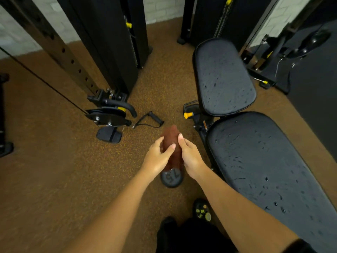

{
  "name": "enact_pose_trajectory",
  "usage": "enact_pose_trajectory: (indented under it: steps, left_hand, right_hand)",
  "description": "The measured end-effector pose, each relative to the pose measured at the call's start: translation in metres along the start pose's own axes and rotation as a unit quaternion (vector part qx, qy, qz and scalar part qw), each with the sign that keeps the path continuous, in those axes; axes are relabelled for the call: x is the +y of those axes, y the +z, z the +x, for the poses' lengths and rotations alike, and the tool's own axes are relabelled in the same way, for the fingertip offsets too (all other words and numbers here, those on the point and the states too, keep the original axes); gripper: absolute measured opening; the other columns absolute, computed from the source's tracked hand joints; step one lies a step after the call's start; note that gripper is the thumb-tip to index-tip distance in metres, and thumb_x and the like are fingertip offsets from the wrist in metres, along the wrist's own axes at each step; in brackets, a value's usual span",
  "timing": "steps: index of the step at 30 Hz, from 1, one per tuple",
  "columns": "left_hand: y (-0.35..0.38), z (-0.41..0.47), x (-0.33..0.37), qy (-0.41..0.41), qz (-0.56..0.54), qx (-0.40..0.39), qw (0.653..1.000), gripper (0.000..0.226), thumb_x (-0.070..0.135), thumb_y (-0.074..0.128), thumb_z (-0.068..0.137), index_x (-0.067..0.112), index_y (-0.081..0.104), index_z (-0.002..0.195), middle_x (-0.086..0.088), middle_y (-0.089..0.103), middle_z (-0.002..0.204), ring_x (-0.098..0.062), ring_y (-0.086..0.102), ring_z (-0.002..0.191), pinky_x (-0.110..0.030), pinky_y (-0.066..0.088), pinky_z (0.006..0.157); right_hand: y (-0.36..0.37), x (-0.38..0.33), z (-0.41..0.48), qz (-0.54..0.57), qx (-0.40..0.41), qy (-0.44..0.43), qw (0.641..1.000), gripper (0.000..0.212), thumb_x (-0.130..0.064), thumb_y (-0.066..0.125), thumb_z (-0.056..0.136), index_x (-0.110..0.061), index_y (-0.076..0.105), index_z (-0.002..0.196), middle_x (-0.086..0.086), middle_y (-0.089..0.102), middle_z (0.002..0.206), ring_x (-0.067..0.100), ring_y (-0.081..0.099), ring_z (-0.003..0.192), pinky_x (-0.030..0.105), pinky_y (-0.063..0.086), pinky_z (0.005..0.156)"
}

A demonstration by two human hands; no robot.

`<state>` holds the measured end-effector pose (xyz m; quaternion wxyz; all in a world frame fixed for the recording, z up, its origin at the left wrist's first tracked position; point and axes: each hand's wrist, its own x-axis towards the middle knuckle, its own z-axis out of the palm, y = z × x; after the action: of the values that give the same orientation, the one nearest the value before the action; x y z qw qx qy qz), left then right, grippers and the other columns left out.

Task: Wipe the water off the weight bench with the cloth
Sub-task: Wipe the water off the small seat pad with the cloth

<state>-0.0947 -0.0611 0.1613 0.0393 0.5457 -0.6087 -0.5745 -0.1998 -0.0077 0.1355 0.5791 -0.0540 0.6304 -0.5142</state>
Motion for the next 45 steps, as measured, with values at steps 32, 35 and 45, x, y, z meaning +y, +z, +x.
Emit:
enact_pose_trajectory:
  steps: [32,35,45]
  left_hand:
    - [0.061,0.178,0.198,0.135,0.226,0.068,0.962,0.059,0.036,0.051,0.093,0.017,0.027,0.143,-0.004,0.028,0.144,-0.023,0.036,0.13,-0.045,0.027,0.108]
    - [0.053,0.204,0.205,0.158,0.276,0.057,0.946,0.061,0.03,0.052,0.093,0.016,0.024,0.144,-0.003,0.025,0.146,-0.023,0.038,0.128,-0.045,0.03,0.108]
    - [0.037,0.28,0.244,0.225,0.502,0.0,0.835,0.093,0.038,0.063,0.085,0.011,0.001,0.149,-0.007,-0.004,0.157,-0.026,0.003,0.143,-0.044,0.012,0.114]
  right_hand:
    - [-0.12,-0.22,0.144,0.054,0.105,-0.112,0.987,0.036,-0.014,0.046,0.098,-0.026,0.047,0.131,0.003,0.051,0.131,0.021,0.052,0.116,0.041,0.044,0.1]
    - [-0.135,-0.226,0.167,-0.122,0.152,-0.16,0.968,0.038,-0.026,0.046,0.097,-0.031,0.044,0.134,0.002,0.045,0.134,0.021,0.046,0.12,0.048,0.04,0.104]
    - [-0.144,-0.277,0.241,-0.356,0.232,-0.236,0.874,0.043,-0.029,0.037,0.101,-0.023,0.035,0.143,0.006,0.023,0.15,0.028,0.017,0.134,0.036,0.02,0.109]
